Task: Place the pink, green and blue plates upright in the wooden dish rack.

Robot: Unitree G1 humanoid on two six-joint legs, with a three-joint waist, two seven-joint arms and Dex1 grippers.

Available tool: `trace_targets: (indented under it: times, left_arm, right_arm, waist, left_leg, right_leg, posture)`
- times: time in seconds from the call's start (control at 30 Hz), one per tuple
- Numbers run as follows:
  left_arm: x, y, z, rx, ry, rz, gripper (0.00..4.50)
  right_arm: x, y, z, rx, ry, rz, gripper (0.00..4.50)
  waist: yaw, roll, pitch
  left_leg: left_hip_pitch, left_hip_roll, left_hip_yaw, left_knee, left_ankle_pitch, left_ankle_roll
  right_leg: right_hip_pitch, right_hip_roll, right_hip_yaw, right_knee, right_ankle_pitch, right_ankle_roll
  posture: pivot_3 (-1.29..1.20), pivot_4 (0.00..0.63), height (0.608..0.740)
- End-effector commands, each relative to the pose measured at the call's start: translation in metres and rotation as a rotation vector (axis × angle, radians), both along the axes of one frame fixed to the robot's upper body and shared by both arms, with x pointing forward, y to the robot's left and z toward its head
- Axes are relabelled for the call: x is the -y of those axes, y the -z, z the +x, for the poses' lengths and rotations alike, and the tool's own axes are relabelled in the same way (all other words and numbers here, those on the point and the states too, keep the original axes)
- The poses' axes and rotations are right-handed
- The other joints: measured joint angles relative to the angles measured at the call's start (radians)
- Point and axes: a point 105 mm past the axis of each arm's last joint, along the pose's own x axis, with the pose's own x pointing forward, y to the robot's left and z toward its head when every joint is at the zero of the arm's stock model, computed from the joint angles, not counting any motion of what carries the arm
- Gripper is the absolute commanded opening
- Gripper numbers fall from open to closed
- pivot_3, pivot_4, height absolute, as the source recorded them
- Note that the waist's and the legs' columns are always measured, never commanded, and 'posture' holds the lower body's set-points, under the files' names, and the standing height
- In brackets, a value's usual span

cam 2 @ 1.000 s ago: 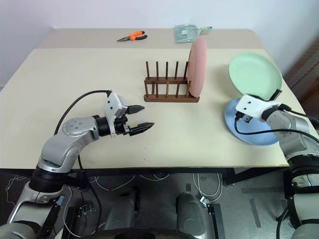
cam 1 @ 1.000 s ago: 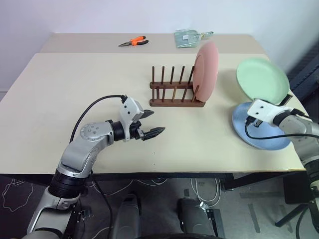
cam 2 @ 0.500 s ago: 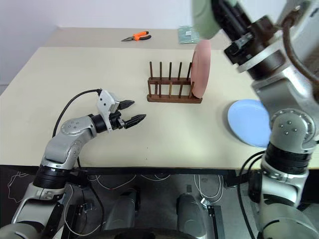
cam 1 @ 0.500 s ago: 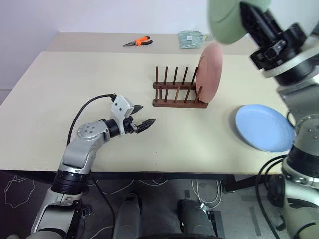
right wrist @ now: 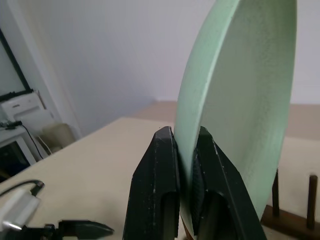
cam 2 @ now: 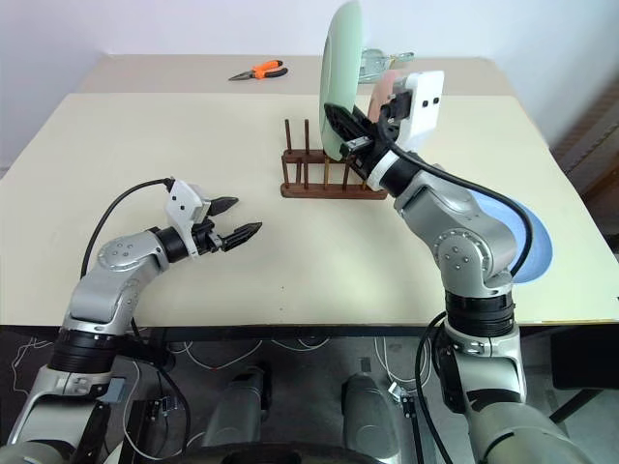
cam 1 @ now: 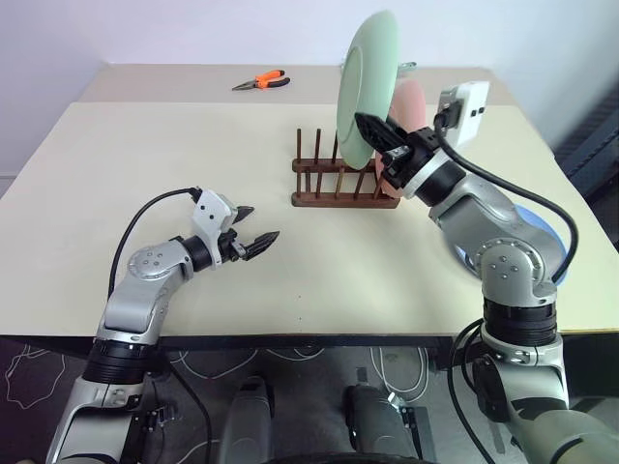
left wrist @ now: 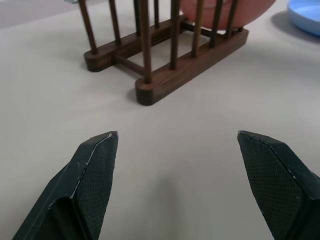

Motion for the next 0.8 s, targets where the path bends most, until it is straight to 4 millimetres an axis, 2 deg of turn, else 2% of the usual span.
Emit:
trace_targets:
  times: [0.03, 0.23, 0.27, 0.3, 0.37, 0.43, 0.57, 0.7, 0.8]
  left_arm:
    - [0.007, -0.013, -0.002, 0.051, 0.027, 0.0, 3.94]
    - [0.009, -0.012, -0.003, 0.048, 0.034, -0.001, 3.94]
    - [0.01, -0.012, -0.003, 0.047, 0.035, -0.001, 3.94]
    - [0.01, -0.012, -0.003, 0.047, 0.036, -0.002, 3.94]
    - [0.012, -0.012, -0.003, 0.045, 0.038, -0.005, 3.94]
    - [0.013, -0.012, -0.004, 0.043, 0.039, -0.008, 3.94]
    - [0.014, -0.011, -0.005, 0.038, 0.042, -0.008, 3.94]
    - [0.014, -0.01, -0.006, 0.034, 0.042, -0.006, 3.94]
    - [0.017, -0.009, -0.008, 0.025, 0.06, -0.003, 3.94]
  right_arm:
    - [0.004, 0.0, 0.008, 0.007, 0.038, 0.0, 0.02]
    - [0.007, 0.013, 0.022, -0.037, 0.065, -0.035, 0.02]
    - [0.007, 0.013, 0.022, -0.026, 0.063, -0.046, 0.8]
    - [0.007, 0.01, 0.022, -0.006, 0.064, -0.058, 1.11]
    - [0.007, 0.001, 0.02, 0.058, 0.077, -0.094, 2.17]
    - [0.009, -0.009, 0.017, 0.121, 0.089, -0.117, 3.03]
    - [0.021, -0.036, 0.003, 0.262, 0.117, -0.179, 3.03]
    - [0.051, -0.061, -0.02, 0.349, 0.135, -0.183, 3.03]
    - [0.095, -0.071, -0.034, 0.338, 0.226, -0.136, 3.92]
  waist:
    - [0.0, 0.0, 0.0]
    - [0.001, 0.0, 0.0]
    - [0.001, 0.0, 0.0]
    - [0.001, 0.0, 0.0]
    - [0.0, 0.0, 0.0]
    - [0.0, 0.0, 0.0]
    - [0.002, 0.0, 0.0]
    - [0.003, 0.0, 0.0]
    - [0.006, 0.0, 0.0]
  left_leg:
    - [0.0, 0.0, 0.0, 0.0, 0.0, 0.0]
    - [0.0, 0.0, 0.0, 0.0, 0.0, 0.0]
    - [0.0, 0.0, 0.0, 0.0, 0.0, 0.0]
    - [0.0, 0.0, 0.0, 0.0, 0.0, 0.0]
    - [0.0, 0.0, 0.0, 0.0, 0.0, 0.0]
    - [0.0, 0.0, 0.0, 0.0, 0.0, 0.0]
    - [-0.001, 0.0, 0.0, 0.0, 0.0, 0.0]
    - [0.0, 0.0, 0.0, 0.0, 0.0, 0.0]
    - [-0.001, 0.0, 0.0, 0.0, 0.0, 0.0]
  right_leg:
    - [0.0, 0.0, 0.0, 0.0, 0.0, 0.0]
    - [0.0, 0.0, 0.0, 0.0, 0.0, 0.0]
    - [0.0, 0.0, 0.0, 0.0, 0.0, 0.0]
    - [0.0, 0.0, 0.0, 0.0, 0.0, 0.0]
    - [-0.001, 0.0, 0.0, 0.0, 0.0, 0.0]
    - [-0.001, 0.0, 0.0, 0.0, 0.0, 0.0]
    - [-0.001, 0.0, 0.0, 0.0, 0.0, 0.0]
    - [-0.001, 0.0, 0.0, 0.0, 0.0, 0.0]
    - [0.0, 0.0, 0.0, -0.001, 0.0, 0.0]
  posture:
    - [0.0, 0.15, 0.74]
    - [0.0, 0.15, 0.74]
    - [0.0, 0.15, 0.74]
    - [0.0, 0.15, 0.74]
    - [0.0, 0.15, 0.74]
    - [0.0, 0.15, 0.74]
    - [0.0, 0.15, 0.74]
    - [0.0, 0.15, 0.74]
    - [0.0, 0.15, 0.74]
